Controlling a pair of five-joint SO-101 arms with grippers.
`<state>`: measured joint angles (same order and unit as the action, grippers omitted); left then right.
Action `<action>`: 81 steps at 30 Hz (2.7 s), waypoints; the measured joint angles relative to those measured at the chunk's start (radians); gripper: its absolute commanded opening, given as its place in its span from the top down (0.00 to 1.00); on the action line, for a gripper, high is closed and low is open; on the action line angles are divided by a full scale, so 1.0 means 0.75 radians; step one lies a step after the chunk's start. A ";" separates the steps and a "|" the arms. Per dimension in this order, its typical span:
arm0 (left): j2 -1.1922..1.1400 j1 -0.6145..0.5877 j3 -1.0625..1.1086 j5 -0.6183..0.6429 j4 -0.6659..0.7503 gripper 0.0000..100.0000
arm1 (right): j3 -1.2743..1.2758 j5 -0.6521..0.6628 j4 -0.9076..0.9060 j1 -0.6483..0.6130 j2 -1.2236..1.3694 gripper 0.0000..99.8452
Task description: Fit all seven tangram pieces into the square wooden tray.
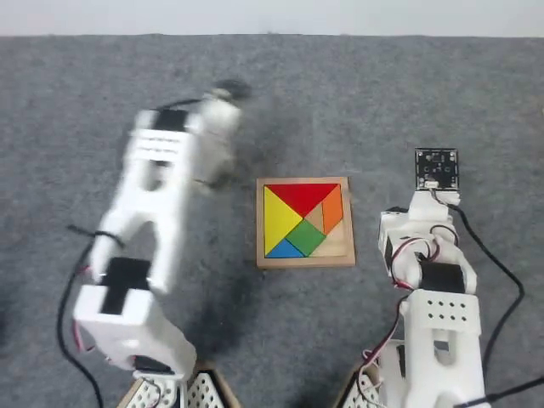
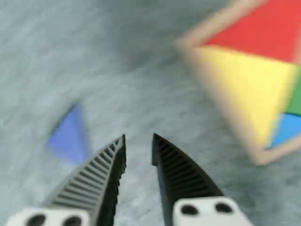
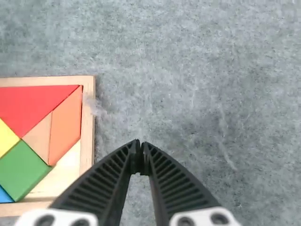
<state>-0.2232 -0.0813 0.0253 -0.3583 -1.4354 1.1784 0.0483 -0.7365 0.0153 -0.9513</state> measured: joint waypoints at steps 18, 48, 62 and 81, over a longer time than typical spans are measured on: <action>-0.513 -0.321 -0.303 -0.051 0.092 0.83 | 0.000 0.004 -0.027 -0.049 0.000 0.99; -0.757 -0.385 -1.052 -0.070 -0.368 0.84 | 0.000 0.004 -0.027 -0.049 0.000 0.99; -0.649 -0.520 -0.534 -0.061 -0.166 0.75 | 0.000 0.004 -0.027 -0.051 0.000 0.99; -1.041 -0.471 -1.060 -0.070 -0.358 0.82 | 0.000 0.008 -0.027 -0.051 0.000 0.99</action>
<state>-1.0042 -0.4342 -0.7695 -0.4104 -1.7039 1.1784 0.0545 -0.7564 -0.0230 -0.9513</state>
